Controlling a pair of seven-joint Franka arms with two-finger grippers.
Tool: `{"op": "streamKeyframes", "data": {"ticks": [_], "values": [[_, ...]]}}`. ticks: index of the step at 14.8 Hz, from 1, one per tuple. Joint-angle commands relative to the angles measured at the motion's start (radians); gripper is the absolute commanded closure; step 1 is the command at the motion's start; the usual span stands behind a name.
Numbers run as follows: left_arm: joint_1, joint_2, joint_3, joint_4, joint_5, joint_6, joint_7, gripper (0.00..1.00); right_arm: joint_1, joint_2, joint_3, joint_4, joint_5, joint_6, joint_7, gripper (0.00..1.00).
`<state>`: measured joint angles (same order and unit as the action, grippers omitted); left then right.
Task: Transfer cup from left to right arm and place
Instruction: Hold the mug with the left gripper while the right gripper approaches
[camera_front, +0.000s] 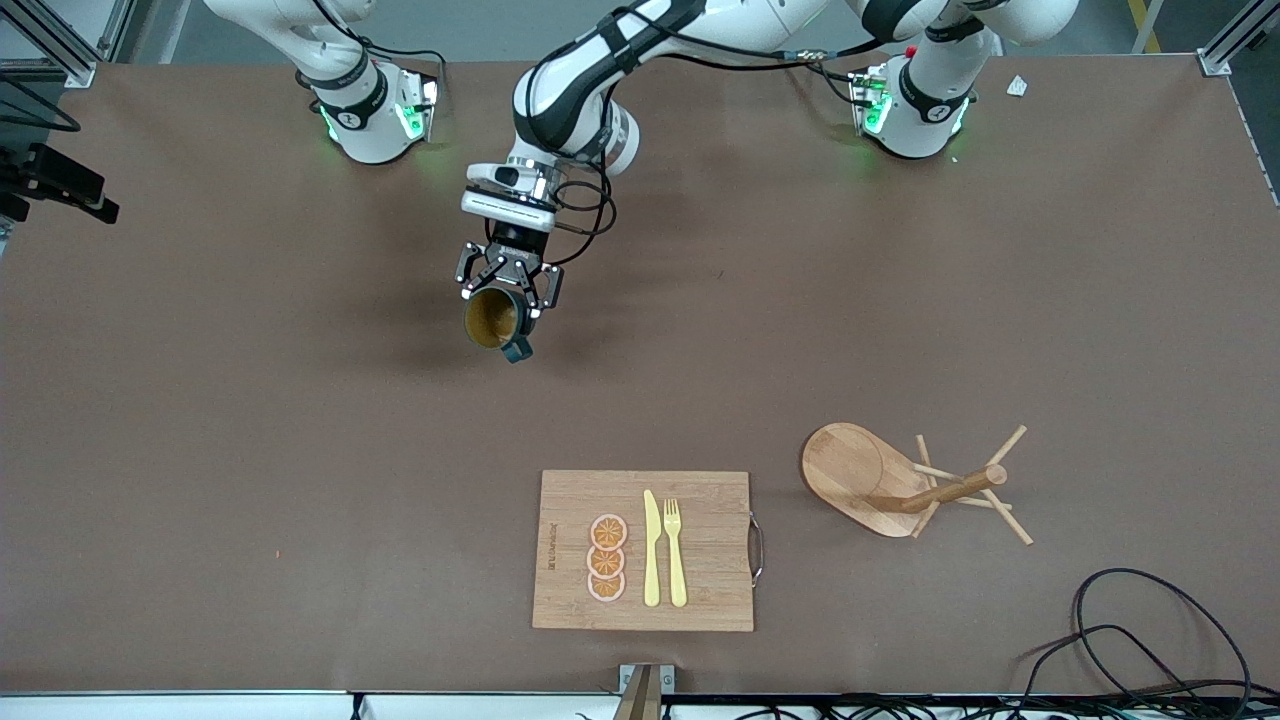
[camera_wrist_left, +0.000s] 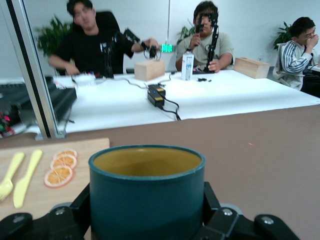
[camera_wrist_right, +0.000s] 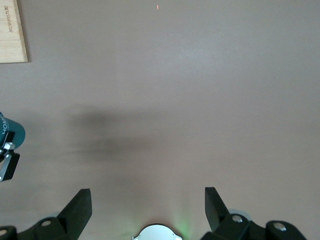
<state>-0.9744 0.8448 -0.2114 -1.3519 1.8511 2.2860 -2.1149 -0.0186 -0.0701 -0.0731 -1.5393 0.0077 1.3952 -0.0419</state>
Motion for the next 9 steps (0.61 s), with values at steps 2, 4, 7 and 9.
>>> {"op": "streamKeyframes", "data": {"ticks": [2, 4, 7, 9], "values": [[-0.017, 0.079, 0.013, 0.033, 0.167, -0.084, -0.097, 0.62, -0.001, -0.010, 0.004, -0.004, 0.002, -0.001, 0.016, 0.00], [-0.023, 0.123, 0.012, 0.031, 0.250, -0.156, -0.158, 0.62, -0.007, -0.004, 0.003, -0.004, 0.005, 0.001, 0.014, 0.00], [-0.050, 0.169, 0.012, 0.033, 0.292, -0.239, -0.279, 0.62, -0.004, 0.006, 0.003, -0.005, 0.003, 0.004, 0.005, 0.00], [-0.064, 0.194, 0.013, 0.033, 0.293, -0.282, -0.309, 0.62, -0.007, 0.032, 0.003, -0.004, -0.003, 0.007, 0.002, 0.00]]}}
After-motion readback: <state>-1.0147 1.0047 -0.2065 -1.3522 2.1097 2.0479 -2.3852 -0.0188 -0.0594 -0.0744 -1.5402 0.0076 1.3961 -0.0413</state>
